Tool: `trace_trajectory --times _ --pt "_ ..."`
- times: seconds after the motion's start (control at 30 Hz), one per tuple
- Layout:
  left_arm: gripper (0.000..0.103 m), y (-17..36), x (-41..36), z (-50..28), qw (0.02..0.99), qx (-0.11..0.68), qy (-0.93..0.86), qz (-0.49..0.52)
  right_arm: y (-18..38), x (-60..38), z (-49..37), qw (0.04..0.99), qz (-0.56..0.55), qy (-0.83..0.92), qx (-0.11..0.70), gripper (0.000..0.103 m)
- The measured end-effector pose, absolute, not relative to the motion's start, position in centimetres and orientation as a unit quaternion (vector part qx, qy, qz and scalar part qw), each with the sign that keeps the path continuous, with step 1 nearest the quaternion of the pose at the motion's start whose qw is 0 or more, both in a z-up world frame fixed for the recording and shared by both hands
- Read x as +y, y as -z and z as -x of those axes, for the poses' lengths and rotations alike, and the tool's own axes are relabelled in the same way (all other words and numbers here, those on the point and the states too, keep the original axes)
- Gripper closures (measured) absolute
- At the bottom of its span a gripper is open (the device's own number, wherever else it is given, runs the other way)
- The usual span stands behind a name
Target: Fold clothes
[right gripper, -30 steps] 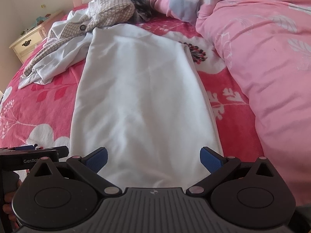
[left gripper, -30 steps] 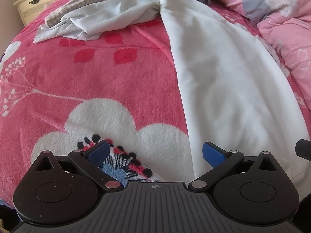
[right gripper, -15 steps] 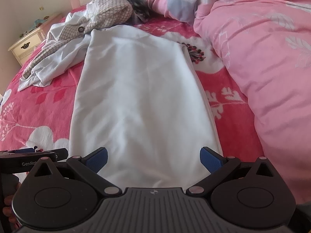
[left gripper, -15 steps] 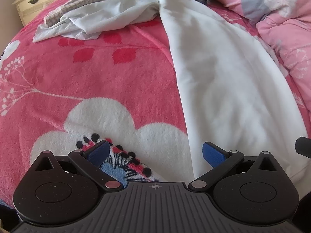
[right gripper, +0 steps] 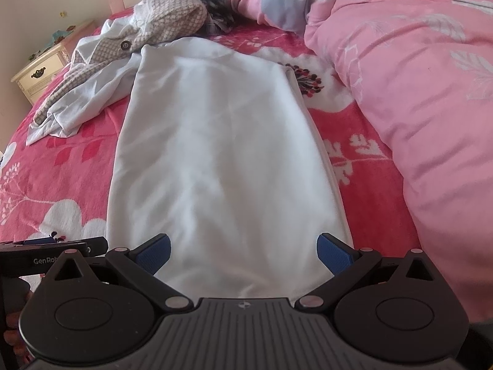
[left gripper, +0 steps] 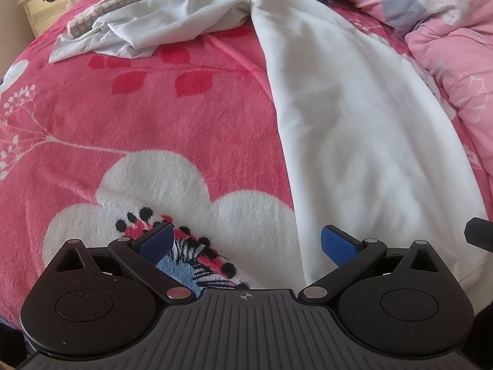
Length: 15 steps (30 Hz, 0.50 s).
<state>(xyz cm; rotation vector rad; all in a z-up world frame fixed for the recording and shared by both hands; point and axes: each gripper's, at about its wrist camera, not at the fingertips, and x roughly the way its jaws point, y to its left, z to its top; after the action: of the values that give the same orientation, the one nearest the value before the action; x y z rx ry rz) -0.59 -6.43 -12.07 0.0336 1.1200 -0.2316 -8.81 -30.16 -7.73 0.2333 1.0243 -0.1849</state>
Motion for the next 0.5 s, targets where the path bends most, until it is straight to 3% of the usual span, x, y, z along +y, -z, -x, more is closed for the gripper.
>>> trace_trajectory --times 0.5 --pt "0.0 12.09 -6.41 0.65 0.84 0.531 0.11 -0.014 7.8 -30.14 8.87 0.861 -0.111 0.088 0.489 0.0"
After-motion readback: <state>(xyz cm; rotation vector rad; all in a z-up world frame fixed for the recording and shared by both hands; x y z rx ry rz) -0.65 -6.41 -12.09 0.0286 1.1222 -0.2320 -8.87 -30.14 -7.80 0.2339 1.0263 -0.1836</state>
